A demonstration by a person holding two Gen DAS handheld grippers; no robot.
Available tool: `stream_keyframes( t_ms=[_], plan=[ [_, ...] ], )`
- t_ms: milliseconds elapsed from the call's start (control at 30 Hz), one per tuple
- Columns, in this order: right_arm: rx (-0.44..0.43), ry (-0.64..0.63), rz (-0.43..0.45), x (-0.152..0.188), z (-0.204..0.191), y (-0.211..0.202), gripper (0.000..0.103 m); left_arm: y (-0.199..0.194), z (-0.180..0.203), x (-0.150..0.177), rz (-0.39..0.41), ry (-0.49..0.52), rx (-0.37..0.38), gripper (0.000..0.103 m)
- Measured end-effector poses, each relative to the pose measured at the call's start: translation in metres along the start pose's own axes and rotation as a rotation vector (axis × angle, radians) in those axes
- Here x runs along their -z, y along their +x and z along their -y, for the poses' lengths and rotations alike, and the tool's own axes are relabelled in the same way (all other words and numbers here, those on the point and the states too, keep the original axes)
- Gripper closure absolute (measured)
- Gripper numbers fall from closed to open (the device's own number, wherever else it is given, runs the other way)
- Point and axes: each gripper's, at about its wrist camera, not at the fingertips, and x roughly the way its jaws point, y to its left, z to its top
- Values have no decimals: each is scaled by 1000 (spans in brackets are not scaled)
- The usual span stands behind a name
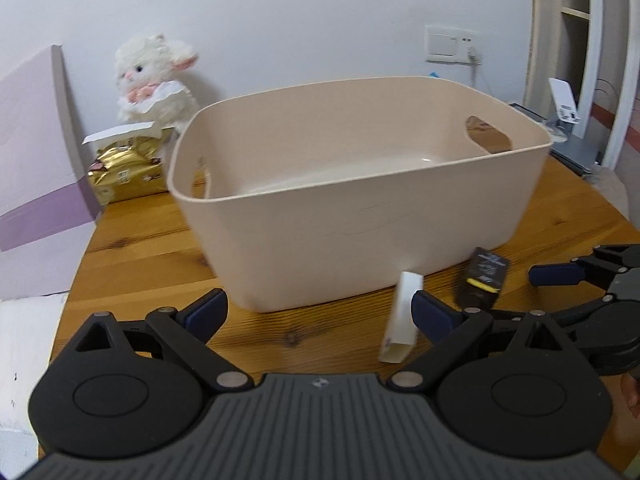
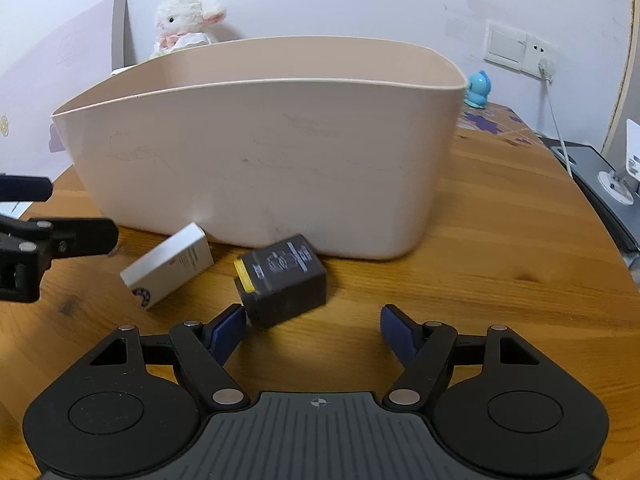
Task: Organize objects
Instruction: 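Grasp the white stick with left tool while right tool grasps the black box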
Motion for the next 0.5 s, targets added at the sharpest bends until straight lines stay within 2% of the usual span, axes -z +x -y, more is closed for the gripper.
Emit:
stream_keyframes(
  t_ms=[300,400,500],
  plan=[
    [-3,-29,-14,11,9,-12,23,25,18,8,-76,43,54,5],
    [-7,-51,-17,11,9,-11,17,36,21,10,-97,54,60,6],
    [-5,-79,-8,8,7,-6,16,44,18,10,-103,37,77,11]
  ],
)
